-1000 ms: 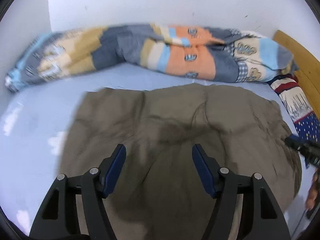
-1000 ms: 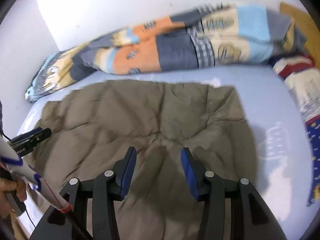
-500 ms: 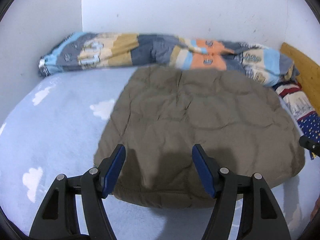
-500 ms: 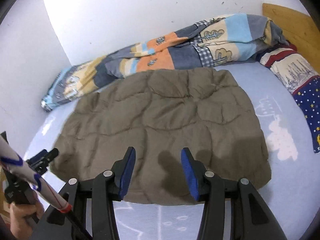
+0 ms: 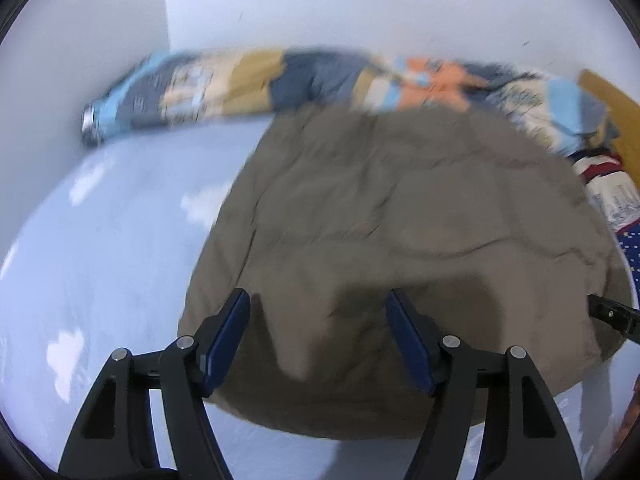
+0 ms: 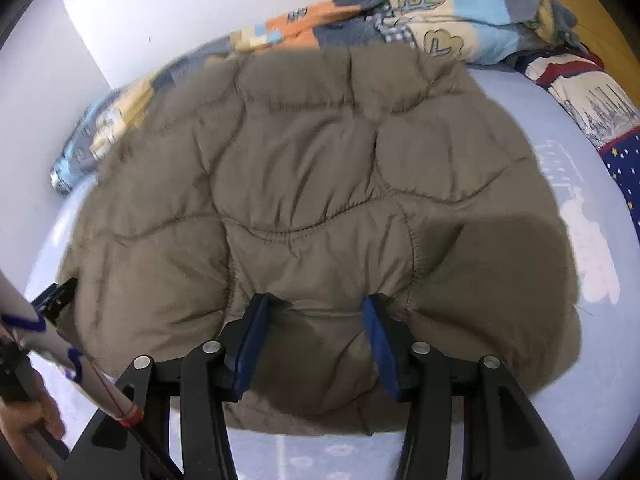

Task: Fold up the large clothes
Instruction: 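Press and smooth the folded jacket with both grippers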

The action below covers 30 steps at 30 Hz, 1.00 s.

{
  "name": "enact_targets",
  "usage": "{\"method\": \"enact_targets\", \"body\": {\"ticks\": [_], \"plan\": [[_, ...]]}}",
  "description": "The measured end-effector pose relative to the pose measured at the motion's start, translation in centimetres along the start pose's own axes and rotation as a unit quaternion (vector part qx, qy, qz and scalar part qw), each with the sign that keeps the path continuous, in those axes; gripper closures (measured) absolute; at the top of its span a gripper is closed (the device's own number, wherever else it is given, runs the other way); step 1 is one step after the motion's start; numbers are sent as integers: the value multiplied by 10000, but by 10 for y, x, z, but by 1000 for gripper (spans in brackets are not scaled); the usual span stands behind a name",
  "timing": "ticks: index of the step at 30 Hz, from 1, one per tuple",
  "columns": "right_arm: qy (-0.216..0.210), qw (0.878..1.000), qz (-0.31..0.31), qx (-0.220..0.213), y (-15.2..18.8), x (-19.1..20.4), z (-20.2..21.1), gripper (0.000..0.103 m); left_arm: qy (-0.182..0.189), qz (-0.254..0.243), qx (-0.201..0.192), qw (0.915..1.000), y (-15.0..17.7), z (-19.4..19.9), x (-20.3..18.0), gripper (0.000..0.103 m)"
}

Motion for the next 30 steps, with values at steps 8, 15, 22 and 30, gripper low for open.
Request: {"method": "enact_targets", "body": {"ticks": [8,15,22,30], "plan": [[488,9968,-410,-476,-12,-54,38,50,619,-565,3,9965,13,-4,-58,33],[327,9964,-781,42,1,-73,3,49,807,-236,338,9959,27,-23,-58,32],[351,9962,-793,-14,0,-68,8,49,600,-343,83,9976,16,-9,-55,32],[225,9985,-234,-439,-5,-33,35,49,228,-481,-251,9983,5,6,-46,32]]}}
Point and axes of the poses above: each gripper's, at about its wrist camera, not at the fingertips, and z roughly against the way its jaws point, x to its left, y to its underside, the point moved 8 cm from there along -z, roughly the way its jaws point, and after that the axes turned 5 degrees about y, right-handed, at the moved point
